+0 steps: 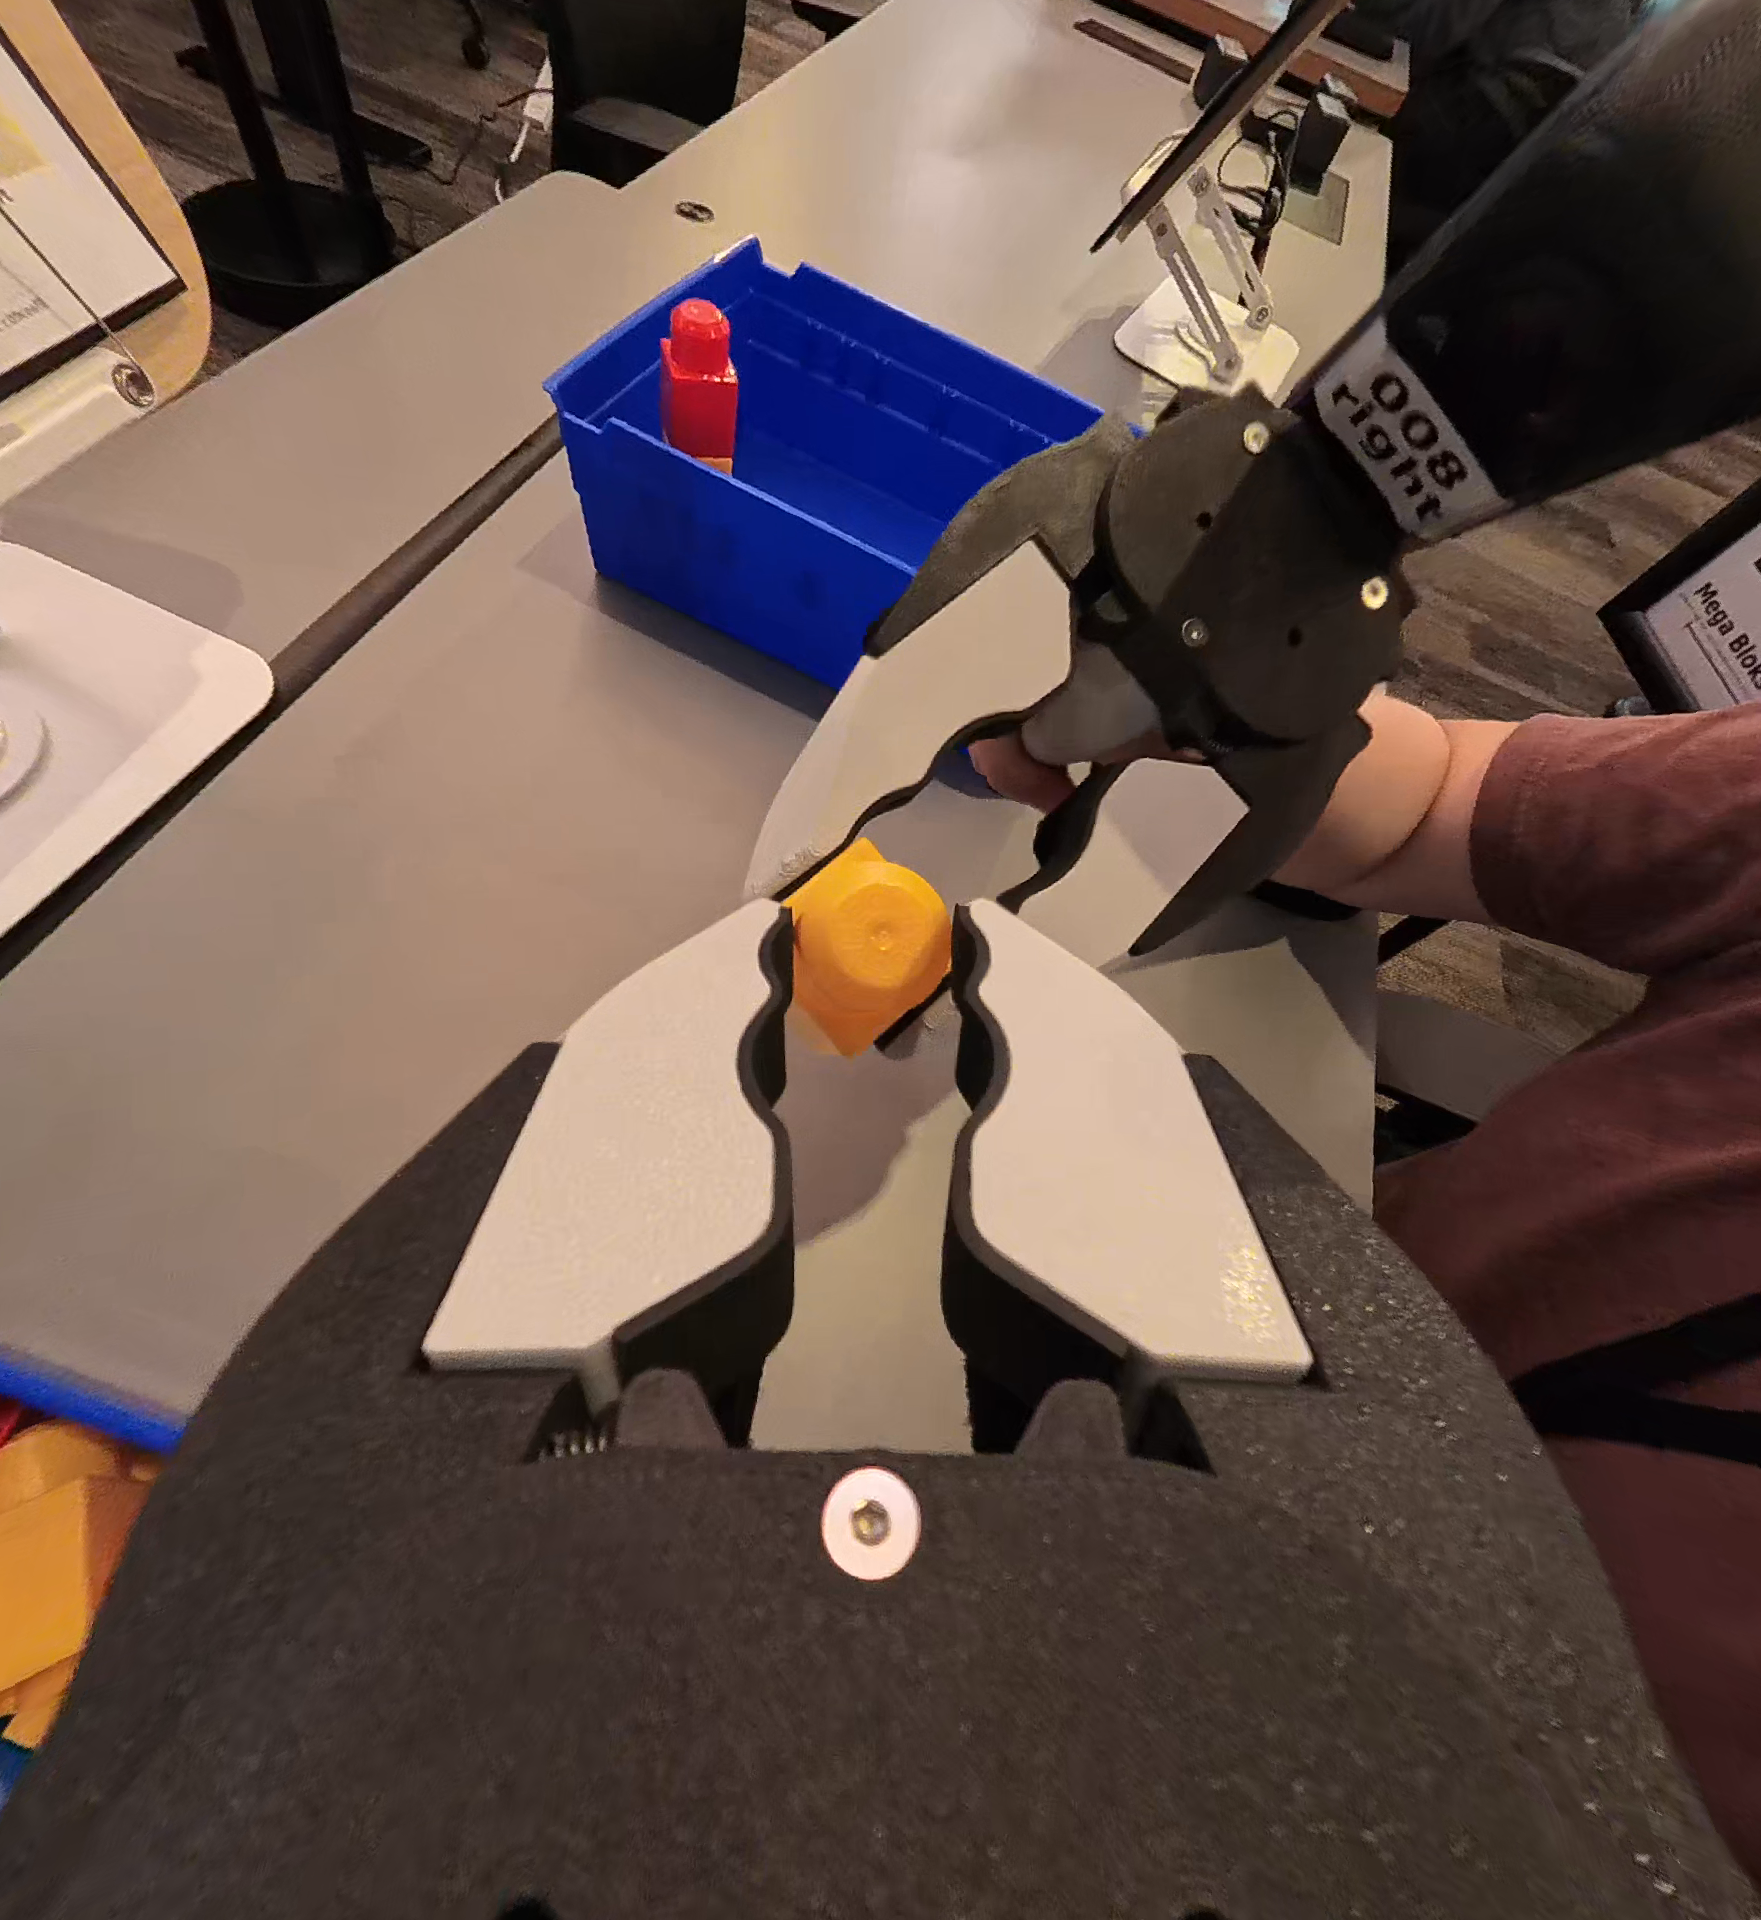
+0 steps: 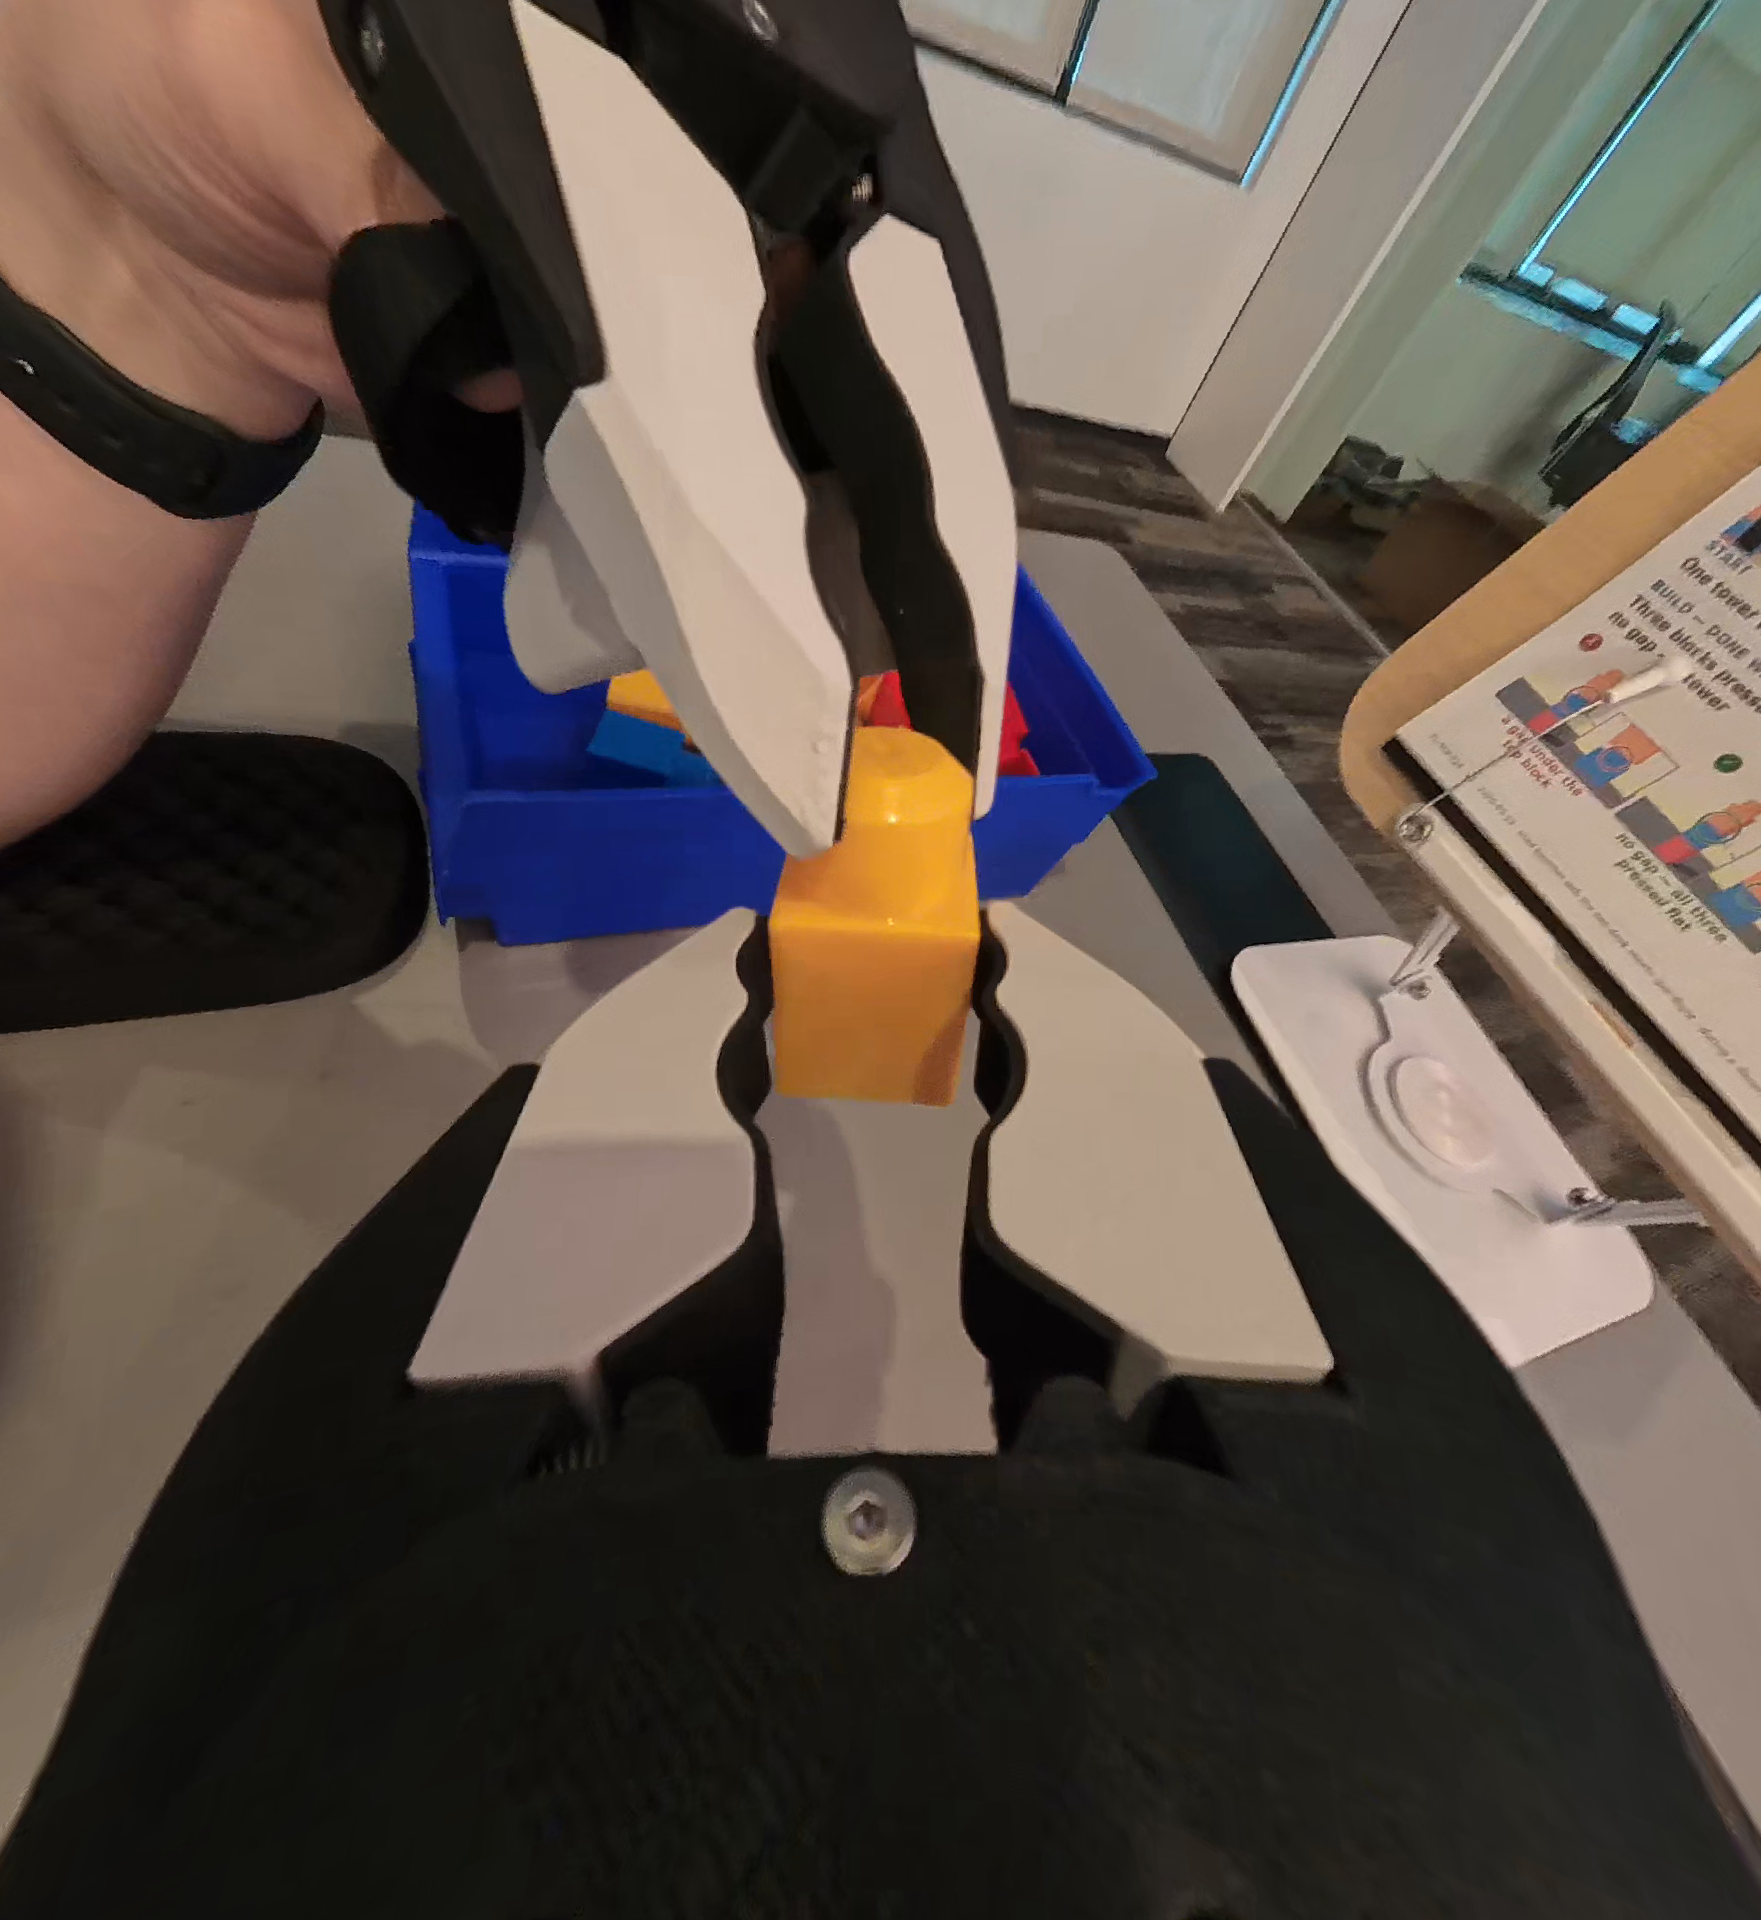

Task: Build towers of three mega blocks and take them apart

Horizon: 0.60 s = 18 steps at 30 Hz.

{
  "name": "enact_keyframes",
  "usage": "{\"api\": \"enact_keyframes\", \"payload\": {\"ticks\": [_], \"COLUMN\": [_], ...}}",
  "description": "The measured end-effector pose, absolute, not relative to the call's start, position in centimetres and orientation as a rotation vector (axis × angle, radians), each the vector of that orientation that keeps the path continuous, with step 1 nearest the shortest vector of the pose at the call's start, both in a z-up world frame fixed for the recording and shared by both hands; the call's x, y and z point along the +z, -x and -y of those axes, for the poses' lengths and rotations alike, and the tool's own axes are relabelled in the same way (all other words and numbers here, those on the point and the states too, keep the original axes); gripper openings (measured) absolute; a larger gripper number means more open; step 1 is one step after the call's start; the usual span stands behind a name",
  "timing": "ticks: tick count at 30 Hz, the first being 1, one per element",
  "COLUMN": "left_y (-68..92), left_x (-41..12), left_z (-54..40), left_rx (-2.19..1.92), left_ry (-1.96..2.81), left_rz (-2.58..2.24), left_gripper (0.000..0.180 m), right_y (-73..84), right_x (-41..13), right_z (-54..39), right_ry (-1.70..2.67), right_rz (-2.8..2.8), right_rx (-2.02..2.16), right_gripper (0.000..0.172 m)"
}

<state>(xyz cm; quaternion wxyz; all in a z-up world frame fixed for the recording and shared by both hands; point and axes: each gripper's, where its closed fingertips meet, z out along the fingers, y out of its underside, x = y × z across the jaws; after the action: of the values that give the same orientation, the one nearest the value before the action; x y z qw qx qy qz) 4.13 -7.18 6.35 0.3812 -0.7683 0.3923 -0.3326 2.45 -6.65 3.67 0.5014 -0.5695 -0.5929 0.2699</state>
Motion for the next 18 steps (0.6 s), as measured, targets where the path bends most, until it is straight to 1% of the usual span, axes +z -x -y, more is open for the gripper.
{"api": "enact_keyframes", "payload": {"ticks": [2, 4, 6, 7, 9, 12, 18], "left_y": [-4.0, -3.5, -1.3, 0.4, 4.9, 11.2, 16.1], "left_x": [6.3, 6.6, 6.1, 5.7, 4.4, 1.9, -4.9], "left_z": [7.1, 7.2, 7.5, 7.7, 7.6, 8.2, 9.6], "left_rx": [-0.828, -0.818, -0.73, -0.662, -0.499, -0.376, -0.353], "left_ry": [1.961, 1.954, 2.017, 2.063, 2.194, 2.412, 2.815], "left_rz": [-1.006, -1.002, -1.016, -1.008, -0.903, -0.691, -0.478], "left_gripper": [0.028, 0.029, 0.044, 0.046, 0.034, 0.033, 0.028], "right_y": [-2.6, -2.9, -3.1, -3.3, -3.7, -4.3, -5.2], "right_x": [3.5, 3.6, 3.7, 3.7, 3.7, 3.7, 3.7], "right_z": [6.5, 6.2, 6.0, 5.9, 5.4, 4.6, 3.5], "right_ry": [1.401, 1.408, 1.418, 1.424, 1.441, 1.465, 1.496], "right_rz": [1.439, 1.429, 1.428, 1.427, 1.423, 1.408, 1.389], "right_rx": [0.651, 0.637, 0.642, 0.645, 0.641, 0.643, 0.64], "right_gripper": [0.037, 0.037, 0.037, 0.037, 0.037, 0.037, 0.037]}}
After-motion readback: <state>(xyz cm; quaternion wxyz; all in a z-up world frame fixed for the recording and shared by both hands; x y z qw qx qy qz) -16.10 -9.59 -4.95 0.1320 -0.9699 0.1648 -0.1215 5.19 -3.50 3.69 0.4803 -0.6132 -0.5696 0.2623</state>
